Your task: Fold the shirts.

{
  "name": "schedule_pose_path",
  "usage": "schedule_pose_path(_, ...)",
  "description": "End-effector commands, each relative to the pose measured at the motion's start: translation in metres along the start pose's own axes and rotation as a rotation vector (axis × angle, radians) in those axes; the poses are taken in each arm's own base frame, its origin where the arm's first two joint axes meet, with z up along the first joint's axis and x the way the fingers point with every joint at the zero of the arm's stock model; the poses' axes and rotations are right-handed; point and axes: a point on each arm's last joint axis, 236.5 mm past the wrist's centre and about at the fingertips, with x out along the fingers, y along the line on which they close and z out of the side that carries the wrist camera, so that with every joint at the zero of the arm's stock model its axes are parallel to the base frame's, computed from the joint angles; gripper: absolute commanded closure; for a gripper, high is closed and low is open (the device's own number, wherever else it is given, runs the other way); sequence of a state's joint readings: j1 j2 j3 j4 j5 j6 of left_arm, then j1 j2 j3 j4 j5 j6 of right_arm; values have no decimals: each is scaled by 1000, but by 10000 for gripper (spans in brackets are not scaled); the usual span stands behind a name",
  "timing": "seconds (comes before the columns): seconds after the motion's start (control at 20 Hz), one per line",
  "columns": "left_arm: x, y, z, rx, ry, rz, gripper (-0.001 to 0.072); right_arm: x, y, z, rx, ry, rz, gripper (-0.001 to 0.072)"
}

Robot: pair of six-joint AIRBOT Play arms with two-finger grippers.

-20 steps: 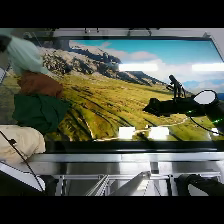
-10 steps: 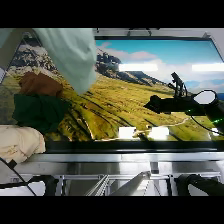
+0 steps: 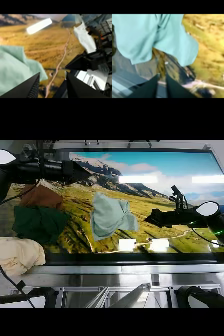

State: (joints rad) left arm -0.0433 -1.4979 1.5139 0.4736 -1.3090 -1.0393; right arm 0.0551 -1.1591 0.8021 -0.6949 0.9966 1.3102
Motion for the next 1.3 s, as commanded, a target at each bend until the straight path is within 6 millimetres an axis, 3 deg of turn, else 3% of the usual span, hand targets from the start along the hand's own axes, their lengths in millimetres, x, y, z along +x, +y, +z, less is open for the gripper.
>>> schedule_pose_path(0.0,-3,37,-45,-106,167,70,362,-12,-9,-7,4,48,14,174)
schedule_pose_path(0.05,-11,52,-65,-140,249,121,362,-13,-15,-3,-6,39,9,218)
schedule_pose_path(0.2,-20,85,-122,-244,434,231,362,4,-37,-6,8,84,-5,212)
schedule_pose_path(0.35,0,89,-173,-334,526,206,362,41,-50,-23,18,184,33,212)
schedule_pose_path(0.55,22,111,-227,-392,576,269,362,73,-37,-19,71,178,178,213)
schedule_pose_path(0.7,32,125,-245,-415,557,311,362,87,-36,-13,105,163,211,213)
schedule_pose_path(0.85,42,137,-249,-403,519,349,362,95,-33,-6,86,171,215,213)
schedule_pose_path(1.1,71,131,-256,-371,620,303,363,108,-22,2,49,185,225,213)
schedule_pose_path(1.25,91,124,-272,-366,746,247,367,107,-20,-1,46,196,233,216)
